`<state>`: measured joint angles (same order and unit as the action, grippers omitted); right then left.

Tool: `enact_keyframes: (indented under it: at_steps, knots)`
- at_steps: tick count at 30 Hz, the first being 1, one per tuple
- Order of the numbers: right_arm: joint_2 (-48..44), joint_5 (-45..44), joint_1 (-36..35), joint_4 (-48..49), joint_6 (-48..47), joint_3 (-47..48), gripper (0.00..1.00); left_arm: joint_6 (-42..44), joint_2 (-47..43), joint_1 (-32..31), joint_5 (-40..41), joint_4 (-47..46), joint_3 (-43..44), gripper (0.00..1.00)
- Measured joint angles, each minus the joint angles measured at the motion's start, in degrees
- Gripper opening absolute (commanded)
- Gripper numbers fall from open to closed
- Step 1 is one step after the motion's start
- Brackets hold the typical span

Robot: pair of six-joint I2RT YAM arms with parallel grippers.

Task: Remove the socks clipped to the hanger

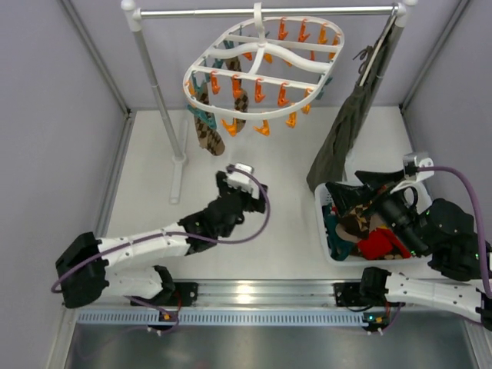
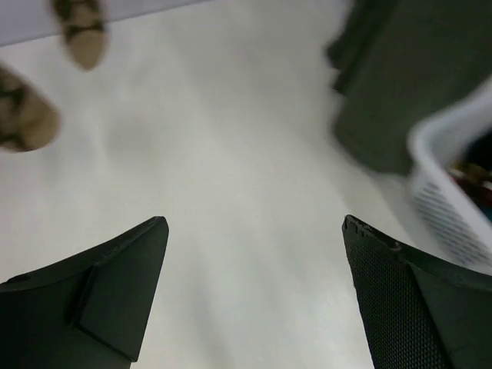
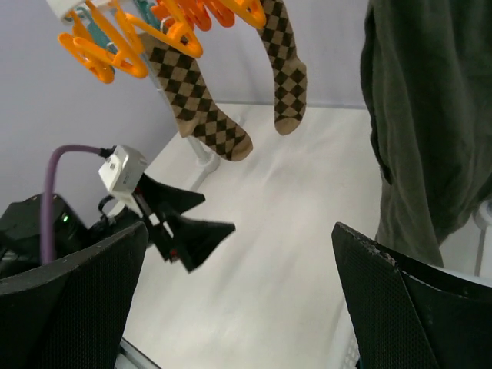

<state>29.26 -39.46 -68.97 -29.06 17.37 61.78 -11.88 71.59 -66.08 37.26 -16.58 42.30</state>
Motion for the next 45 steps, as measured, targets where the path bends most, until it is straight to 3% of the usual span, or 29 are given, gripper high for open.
enact_keyframes:
  at_steps: [6, 12, 18, 25, 27, 28, 30, 31, 34, 35, 40, 45]
  knots:
    - [2.3, 3.9, 0.0, 3.8, -0.7, -0.6, 1.00, 3.4, -7.4, 21.3, -7.8, -12.1, -13.9, 0.98]
    - [7.3, 8.6, 0.0, 5.0, -1.4, -0.6, 0.99, 2.6, 2.9, 42.2, -19.5, -26.3, -14.5, 0.98]
    - [10.0, 13.0, 0.0, 6.2, -2.8, -0.6, 0.99, 6.4, 14.9, 46.7, -28.5, -30.9, -5.1, 0.98]
    - [13.0, 17.0, 0.0, 7.4, -5.3, 0.6, 0.99, 12.2, 22.9, 49.6, -31.2, -33.6, 4.0, 0.98]
    - [13.5, 17.3, 0.0, 7.5, -6.0, 0.6, 0.99, 13.5, 24.7, 49.8, -31.7, -33.7, 6.1, 0.90]
    - [13.8, 17.4, 0.0, 7.6, -6.4, 0.6, 0.99, 14.0, 25.6, 49.8, -32.1, -33.7, 7.2, 0.70]
    - [14.4, 17.5, 0.0, 7.9, -7.3, 0.6, 0.99, 14.7, 26.9, 49.8, -33.0, -33.7, 9.0, 0.49]
    - [14.7, 17.6, 0.0, 8.1, -7.6, 0.6, 0.99, 14.7, 27.2, 49.8, -33.6, -33.7, 9.6, 0.32]
    - [15.5, 17.7, 0.0, 8.3, -8.5, 0.7, 0.99, 14.7, 27.3, 49.8, -34.6, -33.9, 10.8, 0.04]
    - [15.7, 17.7, 0.0, 8.3, -8.8, 0.7, 1.00, 14.6, 27.3, 49.8, -34.5, -33.8, 11.3, 0.00]
    - [15.5, 17.7, 0.0, 8.7, -8.9, 0.8, 0.99, 14.0, 26.8, 49.7, -33.1, -34.4, 12.1, 0.00]
    - [14.4, 17.7, 0.0, 10.6, -8.7, 0.8, 0.99, 11.8, 20.2, 47.9, -26.8, -34.4, 5.5, 0.00]
